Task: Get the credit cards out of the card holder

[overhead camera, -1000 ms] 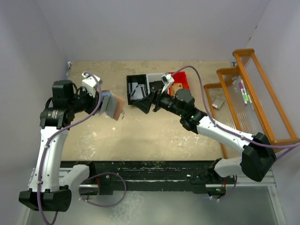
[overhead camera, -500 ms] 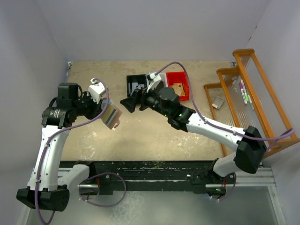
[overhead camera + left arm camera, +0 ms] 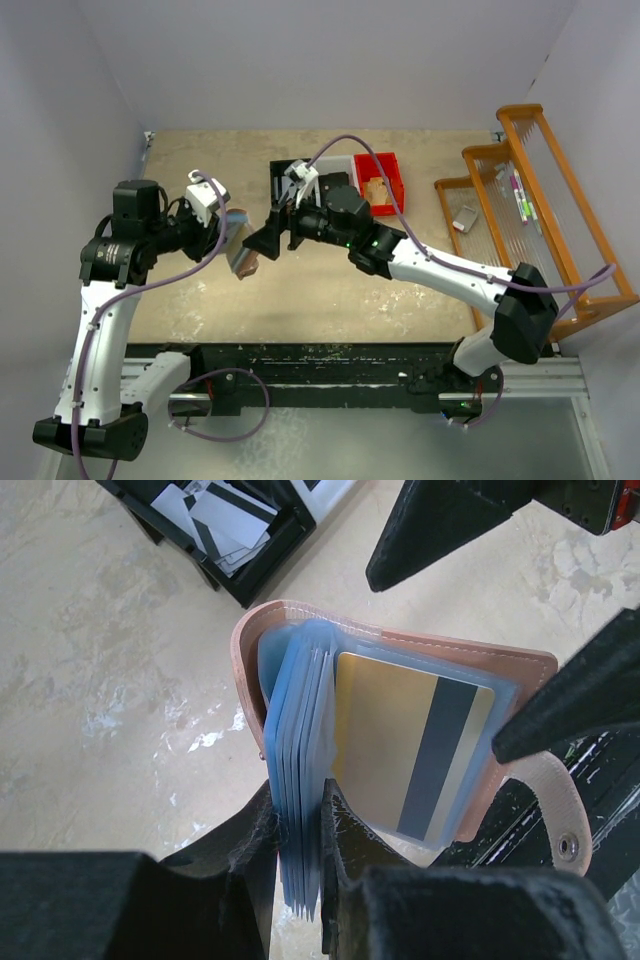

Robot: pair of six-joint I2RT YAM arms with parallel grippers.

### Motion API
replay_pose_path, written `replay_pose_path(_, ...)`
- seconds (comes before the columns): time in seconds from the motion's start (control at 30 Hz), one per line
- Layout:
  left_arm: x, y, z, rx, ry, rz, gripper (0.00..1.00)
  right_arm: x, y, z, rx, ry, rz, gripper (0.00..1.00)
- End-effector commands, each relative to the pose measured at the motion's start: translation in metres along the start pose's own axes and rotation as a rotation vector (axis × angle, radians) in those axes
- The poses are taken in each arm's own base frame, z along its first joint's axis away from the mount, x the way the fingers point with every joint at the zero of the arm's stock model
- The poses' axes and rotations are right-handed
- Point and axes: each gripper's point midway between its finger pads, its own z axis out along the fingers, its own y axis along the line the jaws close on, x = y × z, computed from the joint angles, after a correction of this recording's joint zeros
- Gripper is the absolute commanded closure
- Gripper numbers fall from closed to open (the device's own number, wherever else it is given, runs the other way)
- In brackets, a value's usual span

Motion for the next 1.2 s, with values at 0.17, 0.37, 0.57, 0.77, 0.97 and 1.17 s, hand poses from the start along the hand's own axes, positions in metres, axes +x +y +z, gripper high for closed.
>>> replay_pose_path(0.17, -0.032, -0.009, -0.014, 0.015, -0.132, 0.074, 1.00, 0.001, 0.018, 0.020, -0.096, 0.099, 0.039, 0.08)
replay_pose_path(0.37, -0.035, -0.016, -0.018, 0.035, -0.152, 0.101, 1.00, 0.006, 0.015, 0.017, -0.118, 0.157, 0.043, 0.40)
replay_pose_path(0.57, -0.043, -0.043, -0.023, 0.167, -0.206, 0.098, 0.96, 0.008, 0.037, 0.007, -0.281, 0.237, 0.001, 0.71)
replay_pose_path(0.77, -0.050, -0.068, -0.030, 0.299, -0.262, 0.077, 0.77, 0.001, 0.071, -0.028, -0.451, 0.226, -0.083, 0.95)
replay_pose_path(0.97, -0.054, -0.079, -0.029, 0.380, -0.286, 0.030, 0.35, -0.001, 0.086, -0.060, -0.499, 0.229, -0.141, 1.00)
replay_pose_path(1.17, -0.059, -0.091, -0.031, 0.467, -0.315, -0.028, 0.11, -0.005, 0.104, -0.083, -0.570, 0.230, -0.176, 1.00)
